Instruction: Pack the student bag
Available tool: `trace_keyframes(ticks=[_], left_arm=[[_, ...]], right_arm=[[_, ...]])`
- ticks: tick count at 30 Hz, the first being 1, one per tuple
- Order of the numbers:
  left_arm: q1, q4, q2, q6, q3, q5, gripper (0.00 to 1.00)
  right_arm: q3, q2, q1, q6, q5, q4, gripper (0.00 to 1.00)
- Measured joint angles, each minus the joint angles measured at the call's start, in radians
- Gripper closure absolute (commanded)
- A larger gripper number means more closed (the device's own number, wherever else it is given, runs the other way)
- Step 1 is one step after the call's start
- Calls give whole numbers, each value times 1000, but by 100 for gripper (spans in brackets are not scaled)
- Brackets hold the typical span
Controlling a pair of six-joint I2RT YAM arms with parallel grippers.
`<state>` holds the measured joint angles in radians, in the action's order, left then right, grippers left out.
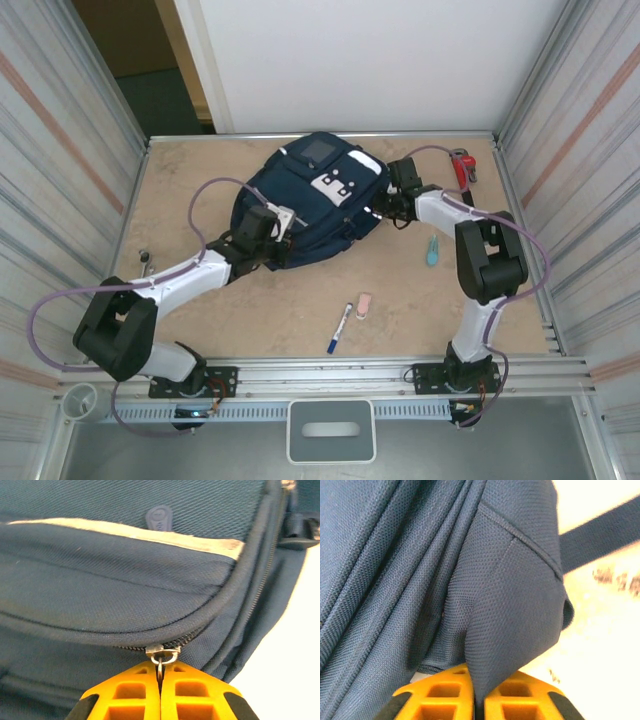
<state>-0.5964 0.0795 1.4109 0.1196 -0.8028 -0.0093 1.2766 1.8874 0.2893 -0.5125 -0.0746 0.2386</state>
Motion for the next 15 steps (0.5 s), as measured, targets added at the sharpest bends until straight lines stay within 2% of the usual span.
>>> trace_keyframes(ticks=[2,5,10,15], left_arm=[[-6,-5,5,27,-12,37,100],[-18,-10,16,72,-35,59,100],[-45,-23,34,117,-60,61,100],[-57,-27,39,126,-61,61,100]], right_arm=[[34,5,-12,29,16,17,56],[25,-39,-24,50,26,16,40],[-186,-222,0,-18,-76,-54,24],[-350,-262,98,-121,-177,-145,22]])
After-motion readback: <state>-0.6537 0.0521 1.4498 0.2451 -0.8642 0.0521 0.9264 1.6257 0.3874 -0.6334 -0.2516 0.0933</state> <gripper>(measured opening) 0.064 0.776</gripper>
